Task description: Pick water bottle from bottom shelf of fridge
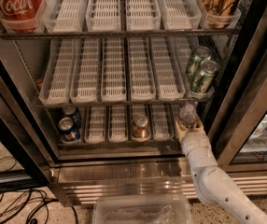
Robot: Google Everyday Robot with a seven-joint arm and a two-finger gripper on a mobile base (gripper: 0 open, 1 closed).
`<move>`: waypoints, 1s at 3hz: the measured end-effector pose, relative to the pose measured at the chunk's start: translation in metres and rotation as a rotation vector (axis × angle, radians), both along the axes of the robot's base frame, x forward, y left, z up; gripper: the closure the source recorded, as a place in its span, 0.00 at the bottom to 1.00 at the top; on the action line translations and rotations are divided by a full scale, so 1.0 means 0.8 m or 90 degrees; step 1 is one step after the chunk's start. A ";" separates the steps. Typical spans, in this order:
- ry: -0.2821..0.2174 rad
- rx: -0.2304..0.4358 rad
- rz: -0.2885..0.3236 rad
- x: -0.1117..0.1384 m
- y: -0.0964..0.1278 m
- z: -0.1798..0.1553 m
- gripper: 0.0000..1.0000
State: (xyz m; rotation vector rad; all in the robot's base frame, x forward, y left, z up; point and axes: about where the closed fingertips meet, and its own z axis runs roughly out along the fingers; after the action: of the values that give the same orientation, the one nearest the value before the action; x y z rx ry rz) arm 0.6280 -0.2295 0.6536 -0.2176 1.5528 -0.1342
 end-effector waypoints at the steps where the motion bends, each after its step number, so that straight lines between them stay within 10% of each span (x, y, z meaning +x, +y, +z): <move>1: -0.008 0.004 0.004 -0.007 0.001 0.014 1.00; 3: -0.036 -0.001 0.018 -0.037 -0.003 0.052 1.00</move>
Offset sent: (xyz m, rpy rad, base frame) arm -0.0430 -0.0075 0.0669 0.0206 -0.0811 0.0336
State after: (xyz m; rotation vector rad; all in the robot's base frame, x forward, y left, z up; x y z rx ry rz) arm 0.5987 -0.2317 0.6954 -0.2342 1.4925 -0.1185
